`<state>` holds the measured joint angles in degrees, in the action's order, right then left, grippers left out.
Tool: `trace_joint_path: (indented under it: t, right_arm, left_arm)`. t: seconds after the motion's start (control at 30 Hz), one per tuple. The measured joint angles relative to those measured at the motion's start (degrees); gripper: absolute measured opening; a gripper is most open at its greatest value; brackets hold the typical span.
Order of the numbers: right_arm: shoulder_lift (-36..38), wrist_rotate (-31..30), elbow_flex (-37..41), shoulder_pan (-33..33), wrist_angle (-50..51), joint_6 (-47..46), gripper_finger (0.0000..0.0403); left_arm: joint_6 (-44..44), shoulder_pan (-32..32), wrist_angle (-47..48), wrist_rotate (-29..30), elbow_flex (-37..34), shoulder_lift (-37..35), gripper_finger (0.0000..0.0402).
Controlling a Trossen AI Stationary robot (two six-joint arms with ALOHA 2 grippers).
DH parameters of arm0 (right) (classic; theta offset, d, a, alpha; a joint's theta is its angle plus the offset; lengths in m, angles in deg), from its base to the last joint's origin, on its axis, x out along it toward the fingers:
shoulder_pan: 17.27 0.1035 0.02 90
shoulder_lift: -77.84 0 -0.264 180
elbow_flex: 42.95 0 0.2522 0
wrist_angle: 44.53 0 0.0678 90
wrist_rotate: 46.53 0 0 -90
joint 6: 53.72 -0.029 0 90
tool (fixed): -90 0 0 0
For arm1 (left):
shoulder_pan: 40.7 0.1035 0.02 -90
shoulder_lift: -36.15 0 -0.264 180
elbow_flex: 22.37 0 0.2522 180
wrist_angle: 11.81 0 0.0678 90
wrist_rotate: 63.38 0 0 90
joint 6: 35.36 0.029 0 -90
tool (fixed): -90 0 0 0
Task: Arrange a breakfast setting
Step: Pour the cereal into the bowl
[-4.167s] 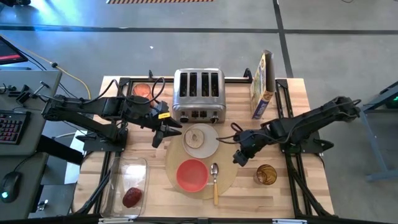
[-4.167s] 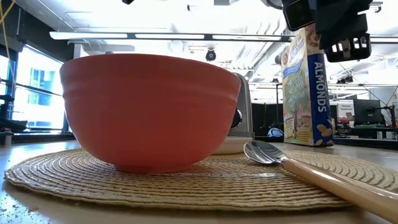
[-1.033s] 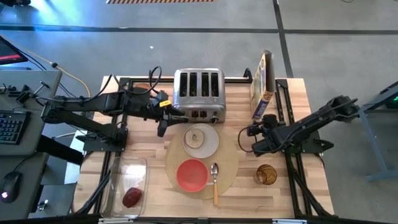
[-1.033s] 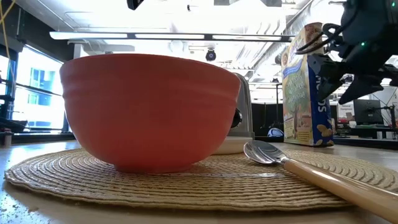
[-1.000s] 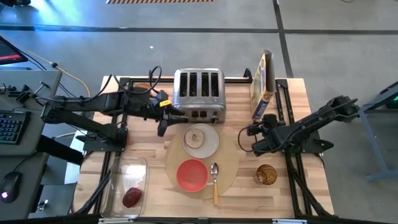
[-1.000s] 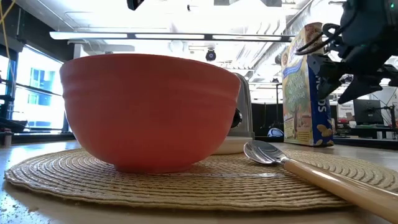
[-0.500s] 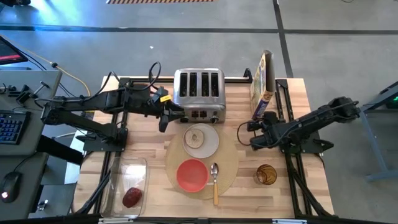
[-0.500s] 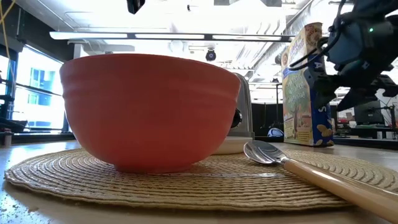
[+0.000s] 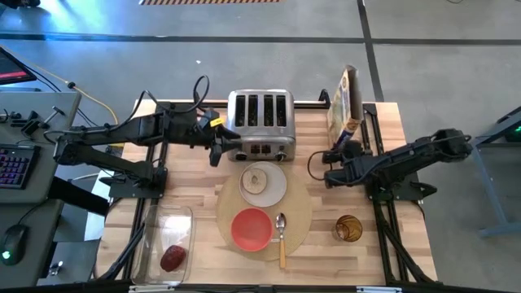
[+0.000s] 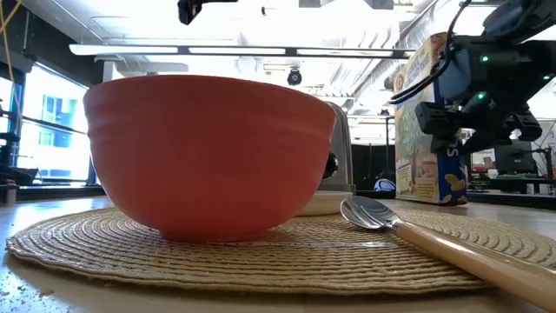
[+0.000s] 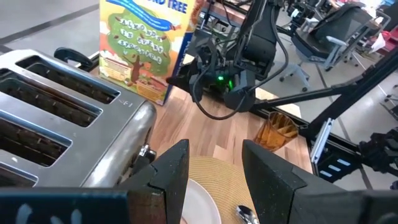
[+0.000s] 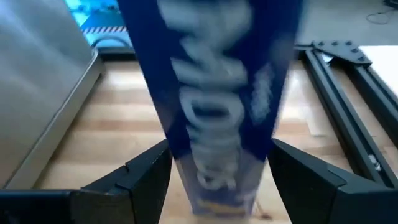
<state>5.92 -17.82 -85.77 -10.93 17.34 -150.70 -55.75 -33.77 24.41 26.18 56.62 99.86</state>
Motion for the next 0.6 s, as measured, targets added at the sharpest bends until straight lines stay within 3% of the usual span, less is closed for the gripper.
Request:
trace_joint_path:
  t: [0.6]
  right_arm:
    - [0.0,-2.1,0.0,-11.7,-11.0,20.5,0.0252]
  left_arm:
    - [0.1,2.6,0.0,0.0,0.0,0.0,0.0138]
